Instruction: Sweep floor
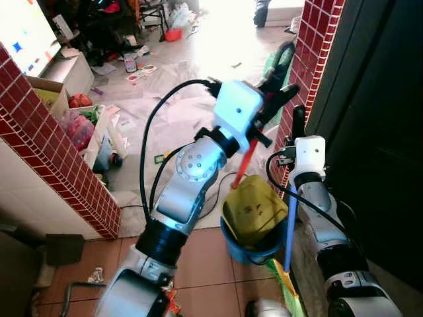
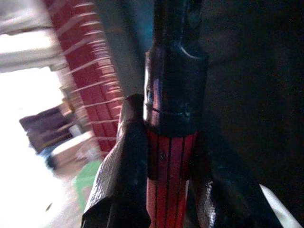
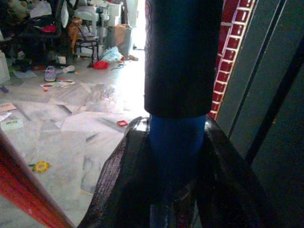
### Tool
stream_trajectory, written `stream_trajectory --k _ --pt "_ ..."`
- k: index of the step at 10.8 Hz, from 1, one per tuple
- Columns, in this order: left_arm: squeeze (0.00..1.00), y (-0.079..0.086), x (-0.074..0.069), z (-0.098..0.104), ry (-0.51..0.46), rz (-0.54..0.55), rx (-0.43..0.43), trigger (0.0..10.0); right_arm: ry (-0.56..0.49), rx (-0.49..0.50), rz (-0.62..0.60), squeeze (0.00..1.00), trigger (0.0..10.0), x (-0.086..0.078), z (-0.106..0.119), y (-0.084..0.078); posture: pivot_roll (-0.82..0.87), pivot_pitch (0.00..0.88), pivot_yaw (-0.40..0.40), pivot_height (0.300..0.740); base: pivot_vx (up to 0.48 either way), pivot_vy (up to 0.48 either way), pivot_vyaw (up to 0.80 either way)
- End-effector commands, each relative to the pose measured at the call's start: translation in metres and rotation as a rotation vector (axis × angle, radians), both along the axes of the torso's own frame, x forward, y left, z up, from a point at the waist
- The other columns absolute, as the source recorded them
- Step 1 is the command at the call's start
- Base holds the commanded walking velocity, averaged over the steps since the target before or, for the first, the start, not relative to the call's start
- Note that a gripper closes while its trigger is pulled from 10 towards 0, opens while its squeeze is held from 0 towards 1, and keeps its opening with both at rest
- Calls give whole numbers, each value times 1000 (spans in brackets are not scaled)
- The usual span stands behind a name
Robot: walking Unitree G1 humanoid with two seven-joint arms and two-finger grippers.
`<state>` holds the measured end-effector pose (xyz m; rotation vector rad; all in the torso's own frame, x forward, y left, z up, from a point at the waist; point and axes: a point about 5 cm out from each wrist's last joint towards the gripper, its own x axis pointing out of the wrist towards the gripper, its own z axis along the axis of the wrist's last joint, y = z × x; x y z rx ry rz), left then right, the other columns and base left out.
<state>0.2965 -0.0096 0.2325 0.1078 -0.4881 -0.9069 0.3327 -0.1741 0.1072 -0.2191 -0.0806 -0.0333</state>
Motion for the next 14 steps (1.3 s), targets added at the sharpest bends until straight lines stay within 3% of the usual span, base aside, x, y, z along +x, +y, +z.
stream_trajectory --k 1,2,3,4,6,8,9,10,11,12,13,14 --pt "0 -9 -14 3 -94 -106 84 10000 -65 -7 28 0 10000 7 16 7 -144 0 88 740 0 0 0" --pt "0 -4 -9 23 -114 -7 -34 10000 -64 -8 30 0 10000 8 16 7 -142 0 87 740 0 0 0" --pt "0 3 -3 32 -137 68 -90 10000 -63 -9 34 0 10000 7 15 8 -142 0 87 740 0 0 0" --pt "0 22 2 51 -169 156 -204 10000 -58 -9 43 0 10000 7 14 10 -141 0 83 740 0 0 0" --pt "0 43 4 75 -217 207 -284 10000 -47 -12 54 0 10000 7 11 10 -134 0 78 740 0 0 0" --pt "0 79 7 112 -332 369 -389 10000 -28 -6 74 0 10000 7 9 13 -122 0 73 740 0 0 0" --pt "0 103 14 119 -359 488 -411 10000 -19 -3 87 0 10000 6 7 15 -118 0 72 740 0 0 0" --pt "0 135 27 107 -331 654 -367 10000 0 5 115 0 10000 5 3 19 -113 0 73 740 0 0 0" --pt "0 156 37 84 -260 774 -315 10000 17 12 146 0 10000 4 0 23 -113 0 72 740 0 0 0" --pt "0 170 47 48 -121 870 -264 10000 34 18 177 0 10000 2 -3 28 -113 0 72 740 0 0 0" --pt "0 175 52 -1 62 938 -239 10000 54 53 208 0 10000 1 -6 33 -111 0 71 740 0 0 0" --pt "0 173 51 -30 135 939 -200 10000 57 63 242 0 10000 1 -5 38 -111 0 71 740 0 0 0"
